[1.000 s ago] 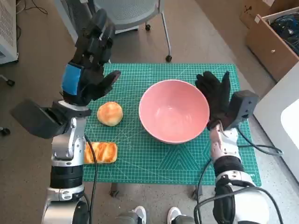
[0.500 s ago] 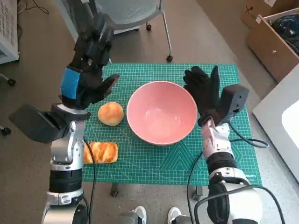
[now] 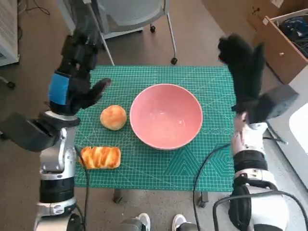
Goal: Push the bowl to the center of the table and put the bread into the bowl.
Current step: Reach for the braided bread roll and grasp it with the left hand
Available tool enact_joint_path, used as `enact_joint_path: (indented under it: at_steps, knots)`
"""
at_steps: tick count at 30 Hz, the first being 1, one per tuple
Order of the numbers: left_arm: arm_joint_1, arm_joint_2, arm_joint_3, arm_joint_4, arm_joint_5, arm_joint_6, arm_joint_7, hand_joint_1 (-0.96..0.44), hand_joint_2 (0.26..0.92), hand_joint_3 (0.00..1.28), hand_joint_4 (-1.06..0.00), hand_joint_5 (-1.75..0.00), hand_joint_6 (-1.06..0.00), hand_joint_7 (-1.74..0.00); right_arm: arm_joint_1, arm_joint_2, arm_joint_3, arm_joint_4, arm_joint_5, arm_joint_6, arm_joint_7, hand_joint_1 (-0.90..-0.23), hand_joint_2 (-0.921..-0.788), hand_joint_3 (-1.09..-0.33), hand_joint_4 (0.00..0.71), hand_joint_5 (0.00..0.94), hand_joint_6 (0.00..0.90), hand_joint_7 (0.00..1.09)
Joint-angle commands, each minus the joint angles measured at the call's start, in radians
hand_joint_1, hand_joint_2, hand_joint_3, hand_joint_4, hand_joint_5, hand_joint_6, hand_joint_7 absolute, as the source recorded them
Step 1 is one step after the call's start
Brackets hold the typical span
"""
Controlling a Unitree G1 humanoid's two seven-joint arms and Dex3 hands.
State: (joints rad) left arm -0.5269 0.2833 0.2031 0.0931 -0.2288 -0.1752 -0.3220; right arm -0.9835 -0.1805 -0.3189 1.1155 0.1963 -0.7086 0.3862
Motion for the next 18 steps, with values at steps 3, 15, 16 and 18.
enact_joint_path:
  at_steps: [3,15,16,18]
  knots:
    - [0.020,0.036,0.008,-0.007,0.034,-0.016,0.006,-0.61,0.921,0.22,0.00,0.00,0.00,-0.26,0.047,0.022,0.012,-0.106,0.056,-0.073,0.090,-0.660,-0.921,-0.836,0.191,0.006,0.241,0.12]
    - [0.140,0.246,0.007,-0.179,0.153,0.058,-0.084,-0.58,0.921,0.16,0.00,0.00,0.00,-0.22,0.138,0.019,0.087,-0.309,0.041,-0.082,0.098,-0.667,-0.921,-0.772,0.212,0.010,0.286,0.13]
    - [0.155,0.282,0.007,-0.215,0.167,0.103,-0.104,-0.57,0.921,0.15,0.00,0.00,0.00,-0.21,0.137,0.017,0.089,-0.306,0.039,-0.081,0.094,-0.666,-0.921,-0.769,0.214,0.011,0.286,0.13]
    - [0.187,0.369,0.007,-0.306,0.204,0.225,-0.152,-0.52,0.881,0.11,0.00,0.00,-0.01,-0.22,0.131,0.014,0.090,-0.289,0.035,-0.082,0.088,-0.666,-0.921,-0.759,0.219,0.012,0.288,0.13]
